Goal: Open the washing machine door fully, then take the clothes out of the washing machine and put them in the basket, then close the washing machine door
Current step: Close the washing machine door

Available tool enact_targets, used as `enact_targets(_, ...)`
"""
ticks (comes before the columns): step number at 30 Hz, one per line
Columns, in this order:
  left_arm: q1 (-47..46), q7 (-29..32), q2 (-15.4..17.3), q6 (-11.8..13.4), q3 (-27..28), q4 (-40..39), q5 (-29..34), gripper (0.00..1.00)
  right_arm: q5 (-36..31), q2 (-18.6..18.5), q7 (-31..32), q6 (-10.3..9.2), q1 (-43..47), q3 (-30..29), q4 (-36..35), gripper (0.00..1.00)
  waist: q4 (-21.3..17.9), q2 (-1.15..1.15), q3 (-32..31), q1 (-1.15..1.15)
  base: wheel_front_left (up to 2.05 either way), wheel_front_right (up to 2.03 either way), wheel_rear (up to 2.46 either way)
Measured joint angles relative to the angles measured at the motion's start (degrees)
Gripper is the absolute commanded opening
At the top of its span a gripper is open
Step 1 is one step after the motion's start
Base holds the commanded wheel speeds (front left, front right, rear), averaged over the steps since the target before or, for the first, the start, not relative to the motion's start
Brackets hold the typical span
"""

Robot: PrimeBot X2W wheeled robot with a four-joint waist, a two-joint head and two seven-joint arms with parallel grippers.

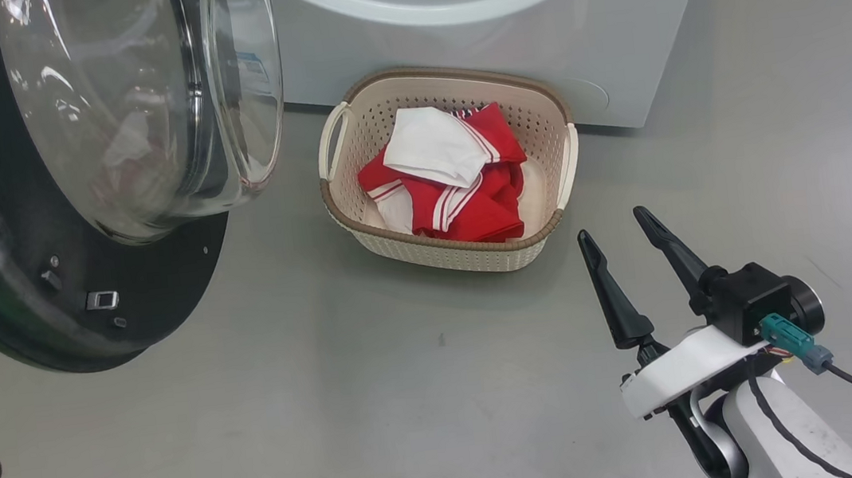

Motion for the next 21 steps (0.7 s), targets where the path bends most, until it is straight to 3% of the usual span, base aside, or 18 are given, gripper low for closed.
enact_targets(21, 0.37, 8.68, 1.85, -0.02, -5.75, -1.46, -2.61, 0.0, 0.01, 0.16, 0.0, 0.05, -0.37, -0.32, 0.03, 1.0, -0.83, 0.0, -0.23, 0.0, 0.0, 0.0, 0.0)
